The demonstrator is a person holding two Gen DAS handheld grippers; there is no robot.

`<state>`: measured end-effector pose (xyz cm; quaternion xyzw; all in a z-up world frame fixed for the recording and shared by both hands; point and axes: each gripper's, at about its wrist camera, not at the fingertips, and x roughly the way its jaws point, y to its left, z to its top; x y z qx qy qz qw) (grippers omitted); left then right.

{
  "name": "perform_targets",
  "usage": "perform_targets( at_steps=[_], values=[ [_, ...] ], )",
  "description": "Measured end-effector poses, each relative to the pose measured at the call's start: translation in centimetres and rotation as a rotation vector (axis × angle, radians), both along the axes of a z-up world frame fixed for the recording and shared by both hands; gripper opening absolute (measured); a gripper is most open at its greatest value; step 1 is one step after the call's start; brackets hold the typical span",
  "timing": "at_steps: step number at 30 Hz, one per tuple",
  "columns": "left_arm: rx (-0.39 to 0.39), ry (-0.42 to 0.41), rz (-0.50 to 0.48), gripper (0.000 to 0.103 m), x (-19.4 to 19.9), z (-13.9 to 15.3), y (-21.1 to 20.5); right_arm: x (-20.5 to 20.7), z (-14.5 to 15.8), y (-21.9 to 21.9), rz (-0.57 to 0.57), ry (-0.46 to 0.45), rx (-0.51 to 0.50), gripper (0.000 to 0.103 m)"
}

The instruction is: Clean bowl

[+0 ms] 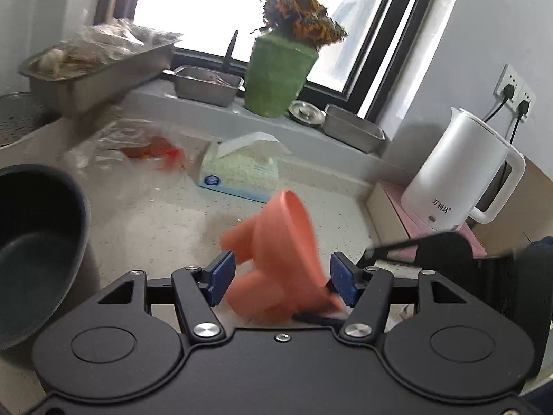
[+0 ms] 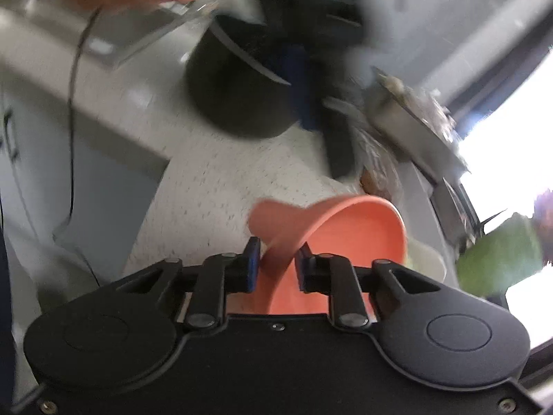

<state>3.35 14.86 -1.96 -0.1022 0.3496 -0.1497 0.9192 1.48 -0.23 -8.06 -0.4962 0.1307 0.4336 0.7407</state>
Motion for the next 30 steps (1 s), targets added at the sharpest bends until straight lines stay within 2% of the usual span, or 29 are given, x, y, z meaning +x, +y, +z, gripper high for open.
perform_targets(
  at_steps=[2,6,10,15,16,17,18,19,21,22,24,26,27,28,29,30],
  values=[
    [0.022,0.031,-0.026,0.06,1.3,-0.2,-0.4,-0.3,-0.5,0.1,0.032,-0.032,-0.056,0.019],
    [0.129,0.16,-0.068,0.06,4.2,-2.3,-2.0,-1.6,-1.9,-0.2,0.118,-0.104,-0.197,0.021],
    [0.074,0.353,0.002,0.059,6.3,-5.7,-1.6,-3.0,-2.7,-0.7,0.156,-0.185,-0.255,0.019],
    [-0.146,0.507,0.047,0.058,8.1,-9.4,0.0,-4.0,-3.4,-1.2,0.216,-0.261,-0.286,0.019],
    [-0.176,0.512,0.074,0.055,8.1,-9.9,0.3,-4.2,-3.5,-1.2,0.225,-0.269,-0.289,0.019],
    [-0.205,0.516,0.102,0.045,8.0,-10.4,0.6,-4.4,-3.6,-1.2,0.233,-0.278,-0.293,0.019],
    [-0.234,0.52,0.129,0.04,8.0,-10.9,0.9,-4.4,-3.6,-1.2,0.237,-0.286,-0.296,0.019],
    [-0.262,0.521,0.151,0.03,7.9,-11.4,1.2,-4.5,-3.7,-1.3,0.24,-0.292,-0.299,0.02],
    [-0.351,0.495,0.163,0.023,7.3,-12.0,2.0,-4.6,-3.8,-1.6,0.24,-0.3,-0.299,0.023],
    [-0.37,0.487,0.166,0.022,7.1,-12.2,2.0,-4.9,-4.1,-2.0,0.255,-0.336,-0.291,0.025],
    [-0.326,0.438,0.157,0.021,6.7,-11.8,1.3,-5.3,-4.7,-2.2,0.261,-0.393,-0.313,0.032],
    [-0.254,0.406,0.169,0.014,6.7,-11.1,0.4,-5.4,-4.9,-2.5,0.251,-0.427,-0.317,0.056],
    [-0.189,0.381,0.19,0.015,6.7,-10.5,-0.2,-5.3,-4.9,-2.7,0.242,-0.438,-0.313,0.062],
    [-0.156,0.359,0.198,0.014,6.7,-10.1,-0.4,-5.2,-4.7,-3.0,0.222,-0.437,-0.301,0.078],
    [-0.13,0.336,0.202,0.013,6.6,-9.8,-0.5,-4.9,-4.0,-3.7,0.168,-0.396,-0.262,0.082],
    [-0.124,0.309,0.196,0.012,6.5,-9.5,-0.5,-4.5,-3.3,-4.3,0.114,-0.356,-0.222,0.082]
  ],
)
